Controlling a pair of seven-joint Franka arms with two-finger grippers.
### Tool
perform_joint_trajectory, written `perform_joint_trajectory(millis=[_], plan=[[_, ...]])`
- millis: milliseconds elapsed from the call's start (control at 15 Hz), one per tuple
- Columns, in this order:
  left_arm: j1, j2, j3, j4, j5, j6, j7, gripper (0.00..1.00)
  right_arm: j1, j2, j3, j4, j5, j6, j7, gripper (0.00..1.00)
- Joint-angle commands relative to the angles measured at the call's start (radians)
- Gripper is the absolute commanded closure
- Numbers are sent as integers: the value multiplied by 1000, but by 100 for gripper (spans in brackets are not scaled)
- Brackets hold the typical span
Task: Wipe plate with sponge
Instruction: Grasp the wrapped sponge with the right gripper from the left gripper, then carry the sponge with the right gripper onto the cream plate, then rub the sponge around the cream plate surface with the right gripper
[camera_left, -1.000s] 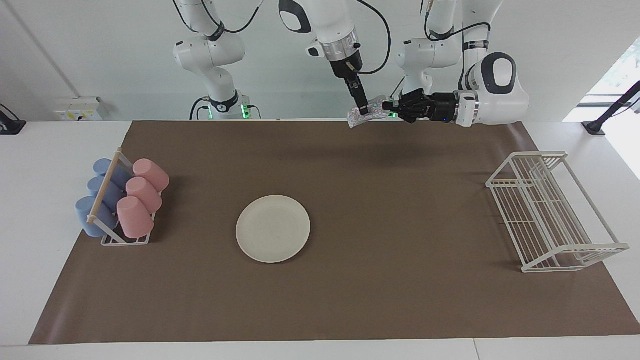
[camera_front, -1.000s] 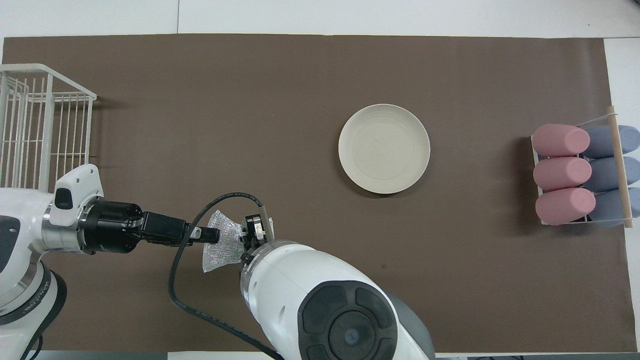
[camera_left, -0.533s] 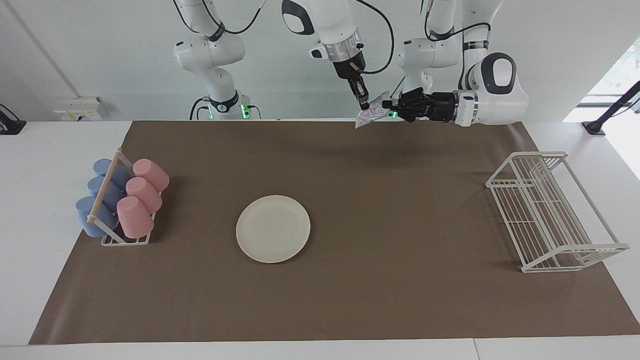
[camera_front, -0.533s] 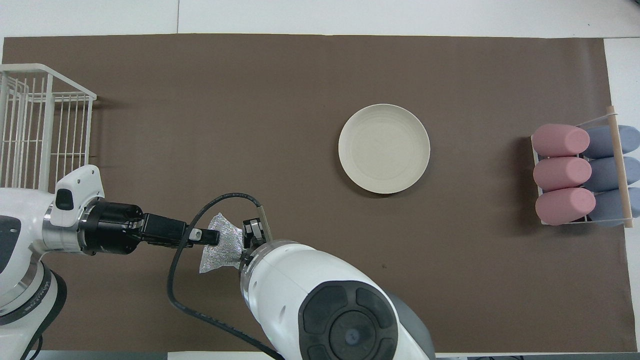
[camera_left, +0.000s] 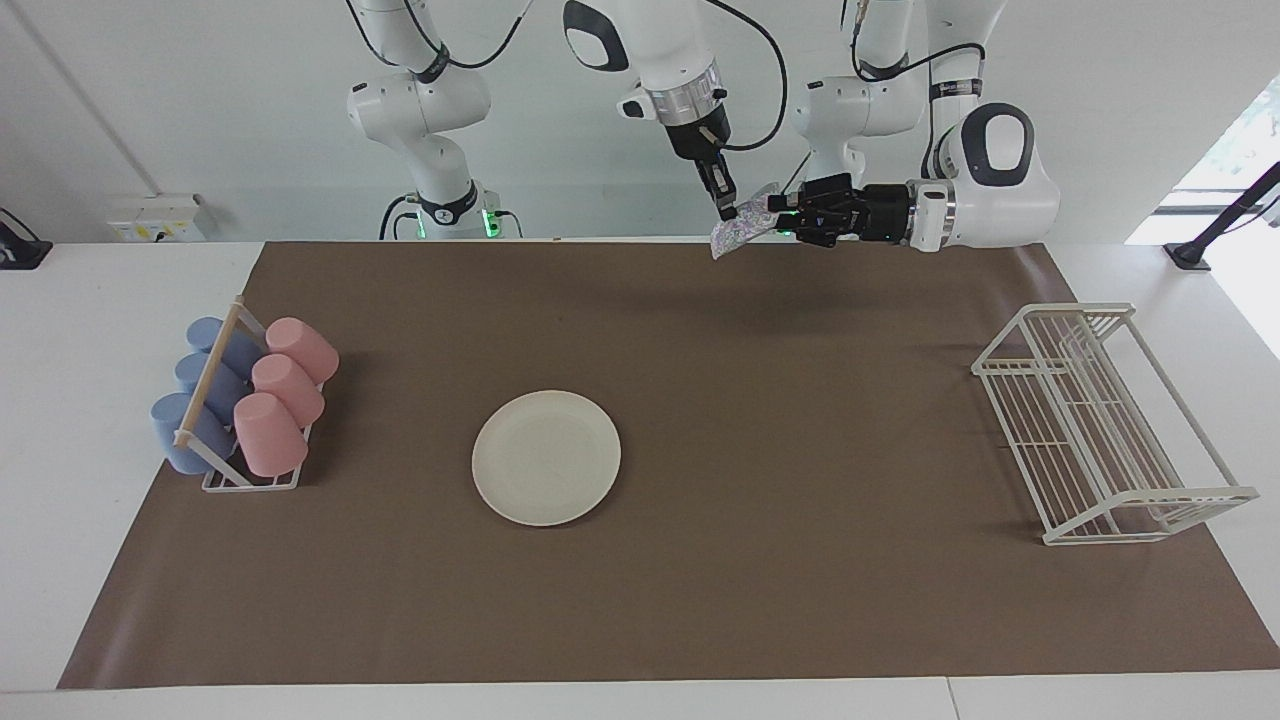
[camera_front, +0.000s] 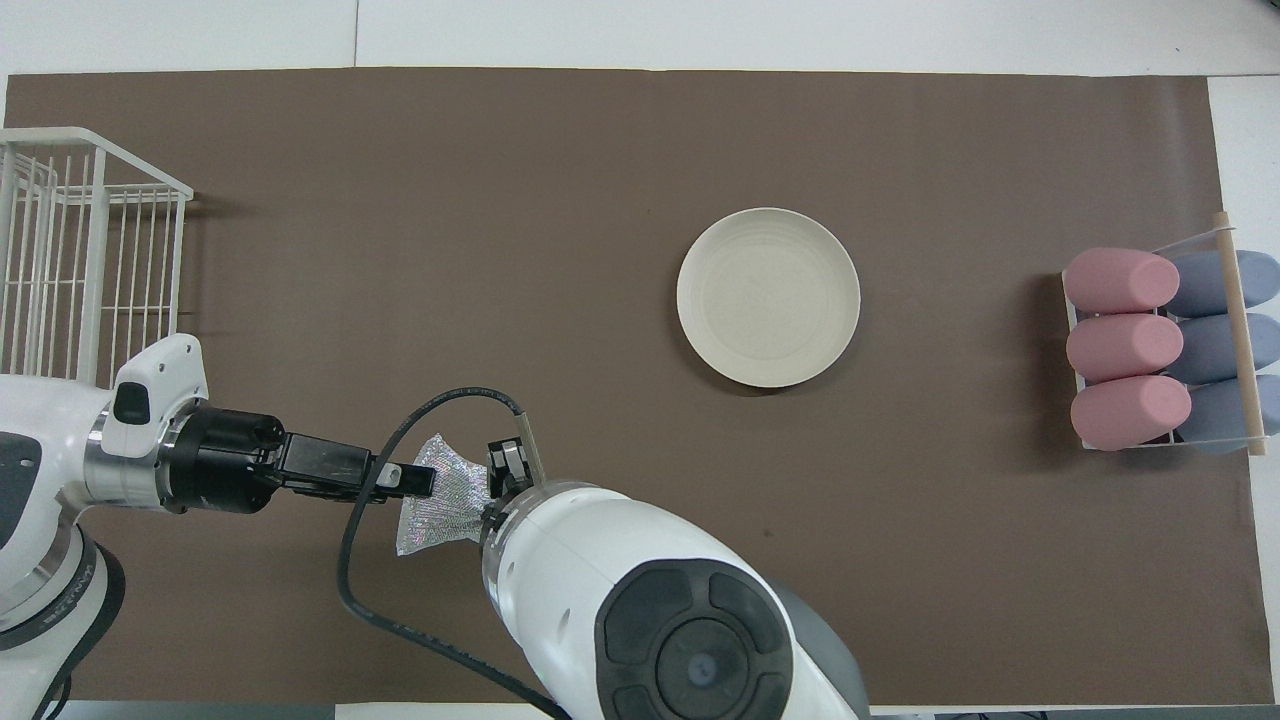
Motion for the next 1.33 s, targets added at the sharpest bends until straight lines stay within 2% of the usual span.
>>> perform_joint_trajectory(millis=[0, 133, 333, 600, 733, 867, 1000, 1267], plan=[[-10, -21, 5, -5, 25, 7, -10, 0, -6, -8, -3, -5, 5, -33, -59, 100], [-4, -21, 5, -5, 28, 7, -16, 0, -15, -25, -10, -5, 2, -113, -136, 100], [0, -21, 5, -3, 37, 8, -18, 0, -81, -46, -12, 4, -81, -252, -312, 100], [3, -19, 5, 3, 83, 13, -15, 0, -194, -37, -12, -10, -127, -248, -512, 100], [3, -19, 5, 23, 140, 50, -21, 0, -295, -26, -12, -65, -129, -183, -680, 100], [4, -18, 6, 52, 232, 68, -45, 0, -358, -6, -12, -146, -135, -57, -803, 100], [10, -21, 8, 61, 341, 102, -59, 0, -365, 49, -12, -205, -188, 81, -822, 100], [32, -19, 13, 124, 623, 122, -71, 0, -423, 136, -12, -283, -201, 299, -871, 100]])
